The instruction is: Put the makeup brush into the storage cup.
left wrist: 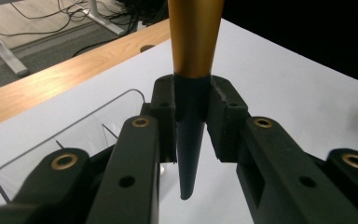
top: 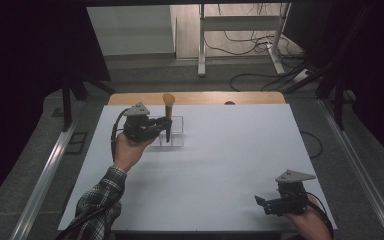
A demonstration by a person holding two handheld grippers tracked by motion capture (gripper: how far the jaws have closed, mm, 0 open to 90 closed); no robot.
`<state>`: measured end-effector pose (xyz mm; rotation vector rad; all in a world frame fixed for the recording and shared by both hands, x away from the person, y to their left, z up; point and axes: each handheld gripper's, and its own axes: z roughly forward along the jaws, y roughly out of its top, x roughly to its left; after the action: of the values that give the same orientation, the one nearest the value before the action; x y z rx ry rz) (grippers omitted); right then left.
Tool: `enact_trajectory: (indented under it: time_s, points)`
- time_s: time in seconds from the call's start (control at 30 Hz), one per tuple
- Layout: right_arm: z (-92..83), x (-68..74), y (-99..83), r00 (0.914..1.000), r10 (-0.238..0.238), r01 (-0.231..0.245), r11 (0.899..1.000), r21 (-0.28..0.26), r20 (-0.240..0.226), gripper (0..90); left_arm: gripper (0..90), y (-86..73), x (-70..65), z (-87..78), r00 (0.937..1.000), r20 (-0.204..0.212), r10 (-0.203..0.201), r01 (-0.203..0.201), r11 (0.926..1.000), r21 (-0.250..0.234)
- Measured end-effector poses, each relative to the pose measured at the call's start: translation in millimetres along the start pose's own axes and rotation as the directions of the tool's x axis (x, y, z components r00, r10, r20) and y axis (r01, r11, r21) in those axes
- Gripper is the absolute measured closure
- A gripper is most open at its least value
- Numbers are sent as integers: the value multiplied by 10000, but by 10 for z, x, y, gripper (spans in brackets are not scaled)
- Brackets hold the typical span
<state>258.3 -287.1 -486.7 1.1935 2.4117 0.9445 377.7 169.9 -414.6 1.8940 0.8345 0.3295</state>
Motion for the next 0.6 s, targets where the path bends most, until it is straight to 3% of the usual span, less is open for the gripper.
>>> enact_trajectory:
  time_s: [0.6]
  points:
    - [-30, -28, -45, 10000, 94, -94, 9999, 61, 32, 0, 740, 107, 113, 107, 9991, -403, -98, 93, 9999, -140]
